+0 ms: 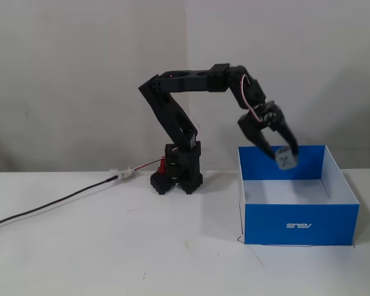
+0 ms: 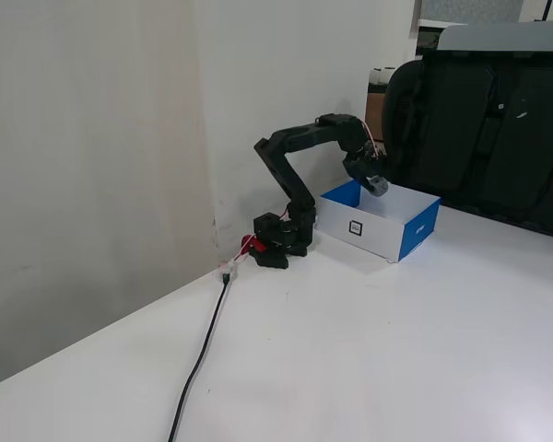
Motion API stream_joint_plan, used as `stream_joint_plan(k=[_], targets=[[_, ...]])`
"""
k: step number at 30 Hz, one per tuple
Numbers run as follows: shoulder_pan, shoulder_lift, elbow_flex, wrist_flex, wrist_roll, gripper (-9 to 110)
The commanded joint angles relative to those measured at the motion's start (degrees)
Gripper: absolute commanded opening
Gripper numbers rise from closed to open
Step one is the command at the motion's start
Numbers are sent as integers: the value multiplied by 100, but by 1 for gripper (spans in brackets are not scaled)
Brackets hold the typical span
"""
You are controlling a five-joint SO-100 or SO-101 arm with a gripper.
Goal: Pick the gray block and keep it in the box.
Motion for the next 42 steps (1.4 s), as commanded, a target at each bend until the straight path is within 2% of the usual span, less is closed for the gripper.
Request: stream_joint_plan(k=[1, 2, 3, 5, 7, 10, 13, 14, 27, 35, 42], targets=[[62, 149, 193, -325, 105, 0], [193, 88, 308, -413, 229, 3], [308, 44, 360, -510, 378, 10], [554, 176, 536, -791, 650, 34], [694, 193, 580, -905, 712, 41], [879, 202, 554, -940, 721, 37], [1310, 510, 255, -853, 721, 13], [1459, 686, 132, -800, 721, 0], [3516, 2320, -826, -62, 747, 0], [4948, 3129, 97, -545, 659, 0], [5906, 4825, 2065, -1406, 475, 0]])
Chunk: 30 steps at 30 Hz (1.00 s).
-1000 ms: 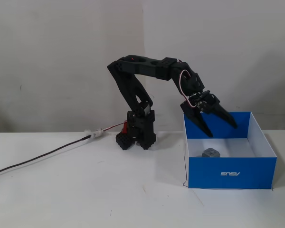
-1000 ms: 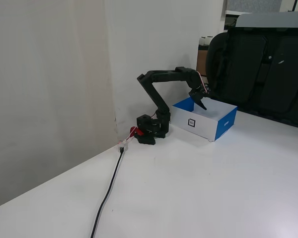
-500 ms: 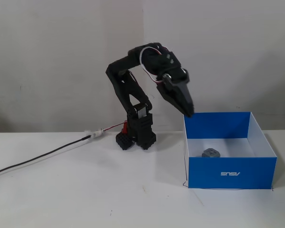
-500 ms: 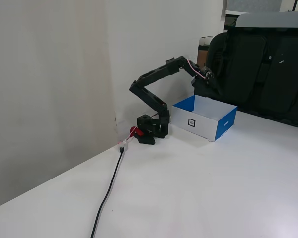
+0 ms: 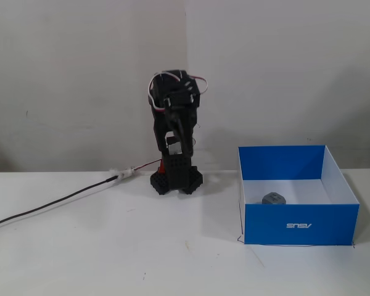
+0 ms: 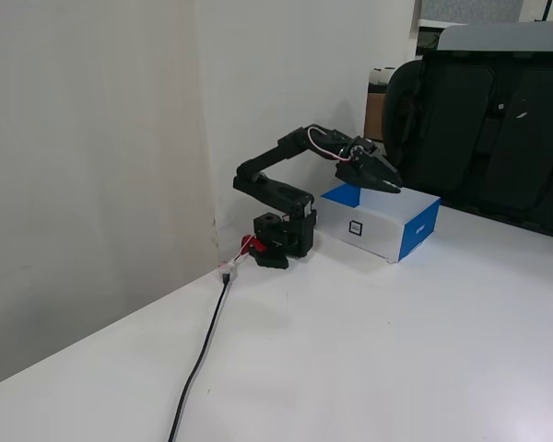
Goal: Pick the gray block and keep it in the box.
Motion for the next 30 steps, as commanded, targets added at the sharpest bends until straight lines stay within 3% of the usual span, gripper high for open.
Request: stream_joint_plan(k=[1, 15, 30], targets=[[114, 501, 422, -246, -44, 0], [1775, 3700, 3138, -316, -466, 0], [1802, 3797, 3858, -237, -422, 0]])
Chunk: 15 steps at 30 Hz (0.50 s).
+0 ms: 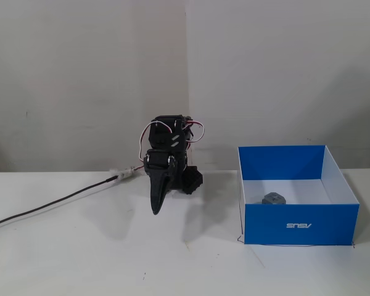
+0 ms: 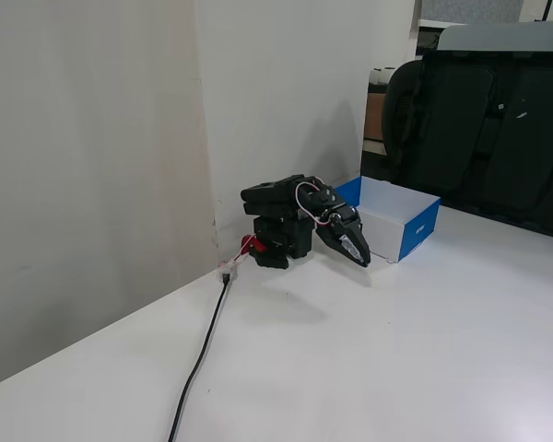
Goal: Pick the gray block and keep it in the box.
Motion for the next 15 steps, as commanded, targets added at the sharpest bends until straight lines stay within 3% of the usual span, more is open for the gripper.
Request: stream_joint_plan(k=[1, 15], targets=[[44, 914, -88, -26, 0, 0], [44, 914, -88, -26, 0, 0]])
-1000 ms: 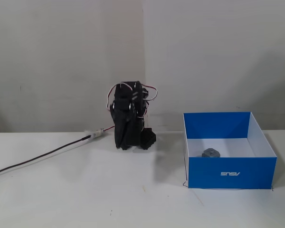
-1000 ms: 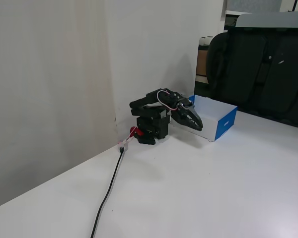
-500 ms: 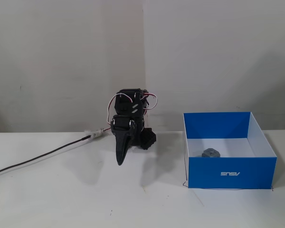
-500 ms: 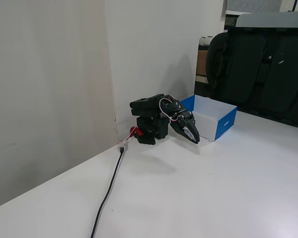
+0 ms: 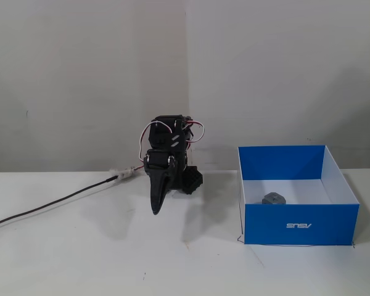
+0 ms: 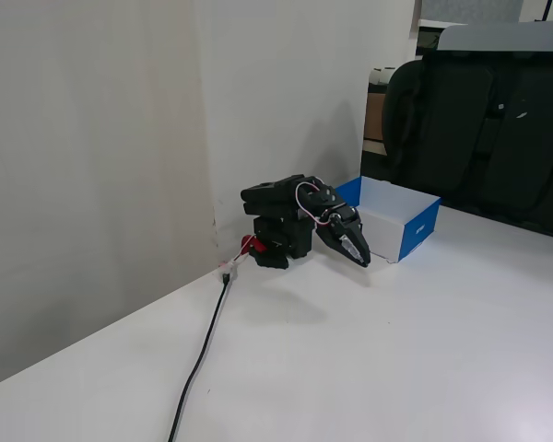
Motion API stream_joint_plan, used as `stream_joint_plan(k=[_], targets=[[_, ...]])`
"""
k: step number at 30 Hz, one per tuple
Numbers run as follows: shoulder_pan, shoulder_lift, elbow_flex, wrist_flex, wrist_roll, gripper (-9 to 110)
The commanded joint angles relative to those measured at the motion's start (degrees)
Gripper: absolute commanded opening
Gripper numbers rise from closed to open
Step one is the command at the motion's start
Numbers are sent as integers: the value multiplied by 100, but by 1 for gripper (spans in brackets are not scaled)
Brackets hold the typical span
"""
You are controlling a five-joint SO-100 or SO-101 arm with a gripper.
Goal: Pick the gray block and keep it in the box.
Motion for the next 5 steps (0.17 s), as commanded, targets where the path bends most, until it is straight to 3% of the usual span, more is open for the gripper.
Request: stream_joint_plan(k=[1, 5], targets=[[44, 914, -88, -26, 0, 0], [44, 914, -88, -26, 0, 0]])
